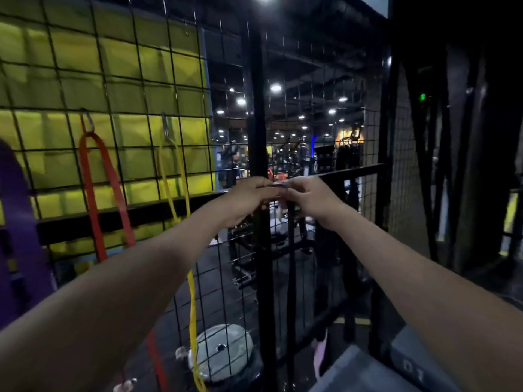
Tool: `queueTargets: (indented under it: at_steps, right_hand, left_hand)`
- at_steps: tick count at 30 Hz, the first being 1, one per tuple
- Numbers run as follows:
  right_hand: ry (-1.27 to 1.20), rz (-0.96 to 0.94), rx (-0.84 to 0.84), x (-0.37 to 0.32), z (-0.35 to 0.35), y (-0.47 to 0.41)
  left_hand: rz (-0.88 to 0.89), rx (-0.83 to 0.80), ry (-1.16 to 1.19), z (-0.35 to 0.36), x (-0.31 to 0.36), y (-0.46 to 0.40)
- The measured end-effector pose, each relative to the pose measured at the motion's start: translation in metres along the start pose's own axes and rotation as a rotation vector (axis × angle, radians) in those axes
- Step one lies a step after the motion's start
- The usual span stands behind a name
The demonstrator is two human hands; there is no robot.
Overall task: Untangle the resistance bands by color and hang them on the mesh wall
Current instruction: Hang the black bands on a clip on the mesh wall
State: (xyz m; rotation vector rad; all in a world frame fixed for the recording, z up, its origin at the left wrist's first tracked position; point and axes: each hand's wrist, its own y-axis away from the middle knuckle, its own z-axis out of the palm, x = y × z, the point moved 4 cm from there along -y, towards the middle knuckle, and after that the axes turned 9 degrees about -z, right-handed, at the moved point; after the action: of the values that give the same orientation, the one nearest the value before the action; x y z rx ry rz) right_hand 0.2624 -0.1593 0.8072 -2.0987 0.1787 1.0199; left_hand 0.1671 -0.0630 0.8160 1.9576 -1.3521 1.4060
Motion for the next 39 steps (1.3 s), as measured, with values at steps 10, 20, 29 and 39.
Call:
queueTargets:
  at_steps: [10, 20, 29, 39]
  right_hand:
    - [-0.288, 0.083, 0.206, 0.003, -0.019, -0.035]
    - [0.297, -0.061, 0.004, -0.001, 0.018, -0.073]
    - [-0.039, -0.233, -0.069, -0.03, 0.046, -0.128]
    - [0.133, -0.257, 0.2, -0.013, 0.044, -0.185]
  left_hand:
    - [-0.261, -0.114, -0.063, 0.002, -0.073, 0.0]
    - [-0.054, 0.072, -0.241, -0.068, -0.003, -0.051]
    - [-0.014, 0.079, -0.077, -0.117, 0.025, -0.088]
    - [-0.003, 0.189, -0.119, -0.132, -0.005, -0.103]
